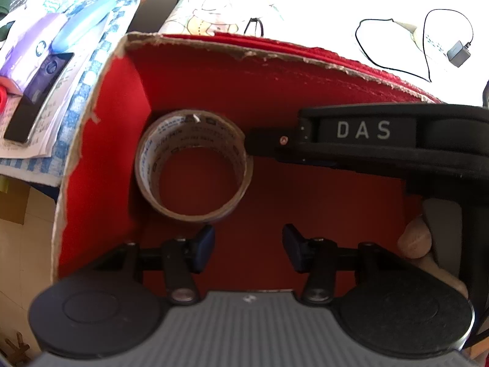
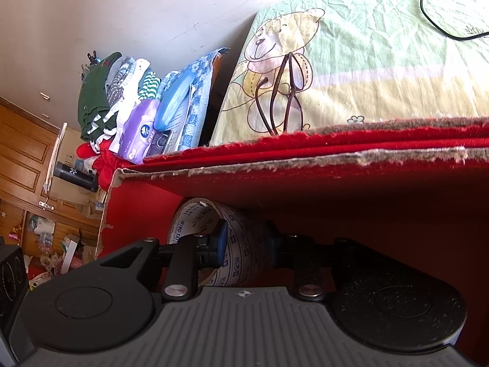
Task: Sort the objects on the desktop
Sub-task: 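Lower the tape roll onto the box floor and open the right gripper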
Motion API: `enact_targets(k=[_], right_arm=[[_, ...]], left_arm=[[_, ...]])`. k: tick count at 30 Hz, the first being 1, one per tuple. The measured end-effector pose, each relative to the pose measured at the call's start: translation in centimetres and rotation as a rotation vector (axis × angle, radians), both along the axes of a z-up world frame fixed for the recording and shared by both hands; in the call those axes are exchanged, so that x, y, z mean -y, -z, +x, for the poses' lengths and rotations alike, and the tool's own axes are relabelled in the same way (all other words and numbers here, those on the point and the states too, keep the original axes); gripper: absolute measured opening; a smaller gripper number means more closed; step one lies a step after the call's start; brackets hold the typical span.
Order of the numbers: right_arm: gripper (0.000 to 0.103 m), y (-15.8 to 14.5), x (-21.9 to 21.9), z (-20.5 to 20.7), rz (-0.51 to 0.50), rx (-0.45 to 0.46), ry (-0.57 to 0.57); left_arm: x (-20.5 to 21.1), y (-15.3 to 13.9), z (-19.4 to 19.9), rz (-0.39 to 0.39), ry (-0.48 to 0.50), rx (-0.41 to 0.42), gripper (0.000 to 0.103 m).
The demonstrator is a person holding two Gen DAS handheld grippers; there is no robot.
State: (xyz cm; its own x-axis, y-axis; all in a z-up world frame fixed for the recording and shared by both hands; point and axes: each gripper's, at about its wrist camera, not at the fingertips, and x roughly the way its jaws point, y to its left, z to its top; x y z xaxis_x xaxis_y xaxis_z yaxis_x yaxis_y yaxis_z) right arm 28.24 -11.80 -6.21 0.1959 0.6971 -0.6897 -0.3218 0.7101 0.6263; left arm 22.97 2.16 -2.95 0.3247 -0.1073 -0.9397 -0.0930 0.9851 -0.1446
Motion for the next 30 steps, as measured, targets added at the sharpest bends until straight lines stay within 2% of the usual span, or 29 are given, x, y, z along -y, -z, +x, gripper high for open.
enact_targets(k=[9, 16, 18, 21, 25, 30], right_arm=[[0.032, 0.3, 0.3, 0.4, -0.049, -0.006, 0.037], [0.032, -1.2, 1.1, -0.4, -0.087, 0.029, 0.057], [0.032, -2.1, 1.5, -0.9, -0.118, 0.045, 0.060], [0.032, -3.4, 2.8, -2.0, -0.110, 0.072, 0.077], [0.032, -4.8, 4.8, -3.9, -0.054, 0.105, 0.134], [0.032, -6.0, 6.0, -6.8, -0.064, 0.197, 0.159]], left_arm=[[0.0, -0.3, -0.2, 0.000, 0.031, -0.003, 0.052], [0.4, -1.0, -0.3, 0.022, 0.072, 0.008, 0.054], [0.4, -1.6, -0.7, 0.029, 0.070, 0.027, 0.054], [1.1, -3.3, -1.9, 0.073, 0.087, 0.093, 0.056], [2.1, -5.6, -3.7, 0.152, 0.097, 0.196, 0.070], [3.8, -6.3, -3.9, 0.205, 0.086, 0.217, 0.073]])
